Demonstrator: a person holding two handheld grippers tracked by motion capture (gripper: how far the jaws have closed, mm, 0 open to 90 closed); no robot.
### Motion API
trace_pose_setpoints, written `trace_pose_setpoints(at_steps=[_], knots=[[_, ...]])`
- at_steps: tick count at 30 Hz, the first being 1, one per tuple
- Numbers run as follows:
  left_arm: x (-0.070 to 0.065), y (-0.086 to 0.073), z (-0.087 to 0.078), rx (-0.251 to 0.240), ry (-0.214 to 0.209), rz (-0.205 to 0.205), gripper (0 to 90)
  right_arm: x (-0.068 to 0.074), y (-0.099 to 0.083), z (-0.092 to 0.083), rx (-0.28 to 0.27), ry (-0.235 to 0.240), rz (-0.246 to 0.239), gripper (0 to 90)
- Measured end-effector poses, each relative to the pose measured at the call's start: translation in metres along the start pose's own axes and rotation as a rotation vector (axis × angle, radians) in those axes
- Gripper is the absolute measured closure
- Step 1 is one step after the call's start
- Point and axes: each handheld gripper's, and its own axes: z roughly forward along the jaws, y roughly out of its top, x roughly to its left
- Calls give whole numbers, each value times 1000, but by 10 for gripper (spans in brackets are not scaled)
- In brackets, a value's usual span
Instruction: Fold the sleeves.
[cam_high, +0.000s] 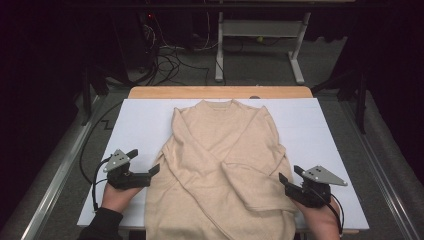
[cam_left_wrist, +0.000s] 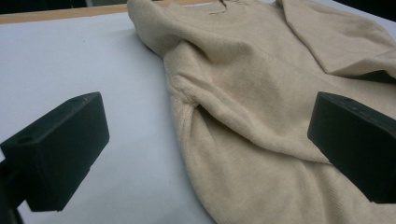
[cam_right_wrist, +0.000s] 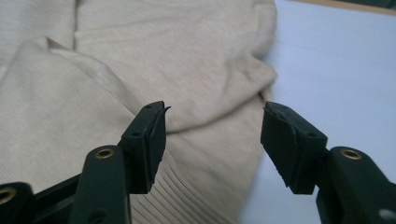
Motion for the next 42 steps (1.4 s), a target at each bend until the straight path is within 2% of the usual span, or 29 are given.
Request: trace_pose_setpoints(at_steps=[5,12,15,18,22,33,42], knots=[[-5,-2,-3,1,-7,10,0,-9,-14,-6,31,-15,42,392],[-6,-2,-3,2,-11,15,0,-10,-31,-2,121,7,72,391],[-6,-2,-1,8,-12,20,0,-10,-34,1,154,22,79,426],[-6,-2,-1,8,-13,20,0,-10,-35,2,160,36,100,476],[-5,-2,0,12,-13,22,0,-9,-35,2,164,53,97,546],[-5,-3,1,12,-13,23,0,-7,-32,-2,158,38,66,765],[-4,-3,0,12,-12,20,0,-7,-27,-9,123,21,56,795]])
